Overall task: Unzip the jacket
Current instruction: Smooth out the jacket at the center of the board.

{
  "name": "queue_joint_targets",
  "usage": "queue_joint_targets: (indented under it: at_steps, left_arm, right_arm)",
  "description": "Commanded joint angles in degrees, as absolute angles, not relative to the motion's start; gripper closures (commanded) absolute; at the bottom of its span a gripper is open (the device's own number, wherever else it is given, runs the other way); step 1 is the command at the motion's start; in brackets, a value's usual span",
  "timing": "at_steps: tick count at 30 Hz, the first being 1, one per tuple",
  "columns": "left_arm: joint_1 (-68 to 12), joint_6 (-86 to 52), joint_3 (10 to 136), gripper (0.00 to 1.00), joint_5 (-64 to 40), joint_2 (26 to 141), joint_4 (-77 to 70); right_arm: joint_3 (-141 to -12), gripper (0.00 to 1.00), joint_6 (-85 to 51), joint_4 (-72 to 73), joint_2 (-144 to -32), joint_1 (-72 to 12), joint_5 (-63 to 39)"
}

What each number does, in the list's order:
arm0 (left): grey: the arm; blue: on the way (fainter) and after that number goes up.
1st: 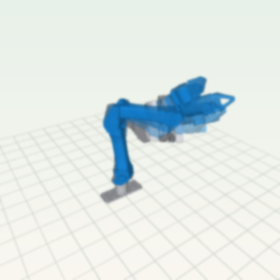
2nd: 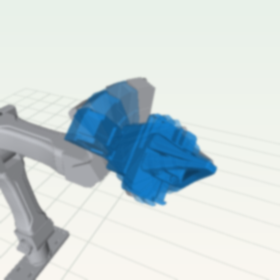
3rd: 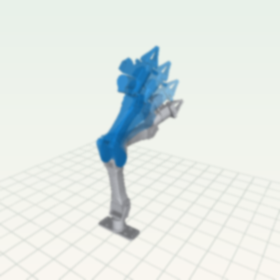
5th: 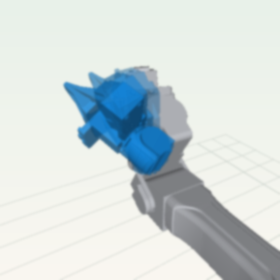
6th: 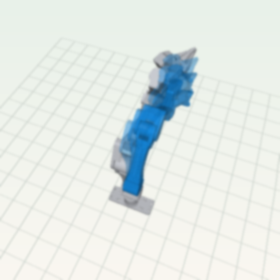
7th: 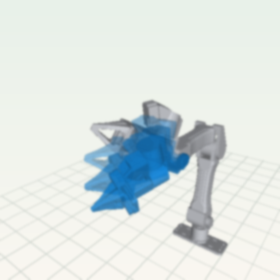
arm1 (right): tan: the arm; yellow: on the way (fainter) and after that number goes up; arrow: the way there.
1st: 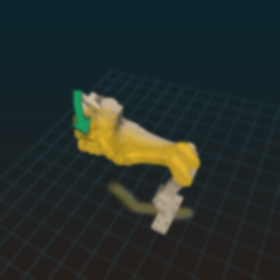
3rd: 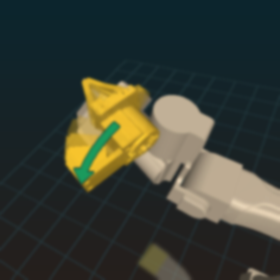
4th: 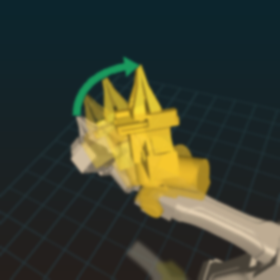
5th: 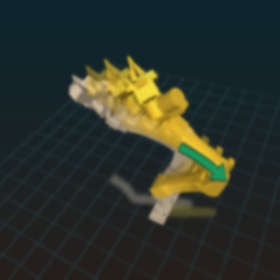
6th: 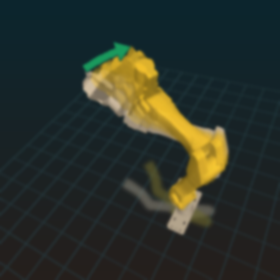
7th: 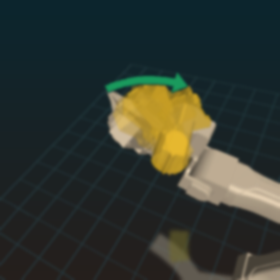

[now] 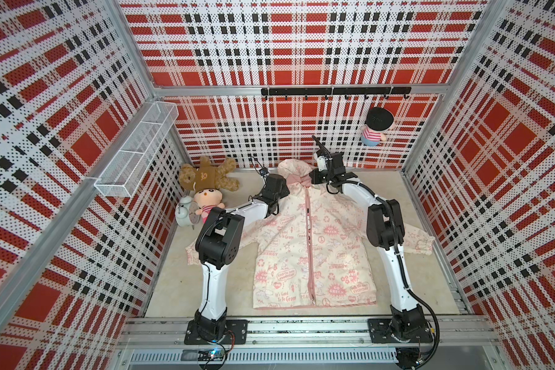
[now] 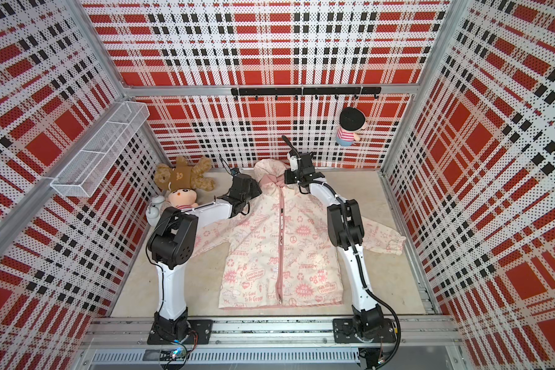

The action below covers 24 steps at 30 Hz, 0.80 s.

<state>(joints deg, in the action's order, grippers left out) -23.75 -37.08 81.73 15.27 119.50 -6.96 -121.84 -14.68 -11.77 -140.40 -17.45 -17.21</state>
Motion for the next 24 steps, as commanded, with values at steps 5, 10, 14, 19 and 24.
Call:
queue_joint_targets:
  at_steps: [5,10,14,19,24]
  left_arm:
    - [-23.83,-37.61,84.45,0.34,14.08,121.12,-7.29]
    - [-23.67,-38.61,85.07,0.35,13.64,123.05,-6.13]
    - [-23.44,-39.29,85.76,0.35,13.01,124.83,-3.91]
    - [-23.46,-38.76,87.14,0.36,13.00,126.80,-1.85]
    - [-23.63,-38.34,87.28,0.35,12.88,127.91,-1.26]
  right_arm:
    - [-118.64,0.93,-26.94,-1.01,-140.80,-12.16,-25.22]
    - [-123.61,0.64,-25.18,-9.78,-144.69,-11.78,-25.73]
    - [-124.64,0.56,-20.82,-15.26,-144.71,-11.94,-22.26]
    - [-128.36,0.49,-12.39,-21.46,-145.25,-12.56,-18.06]
    - [-129.63,0.38,-6.10,-21.85,-145.82,-13.51,-13.97]
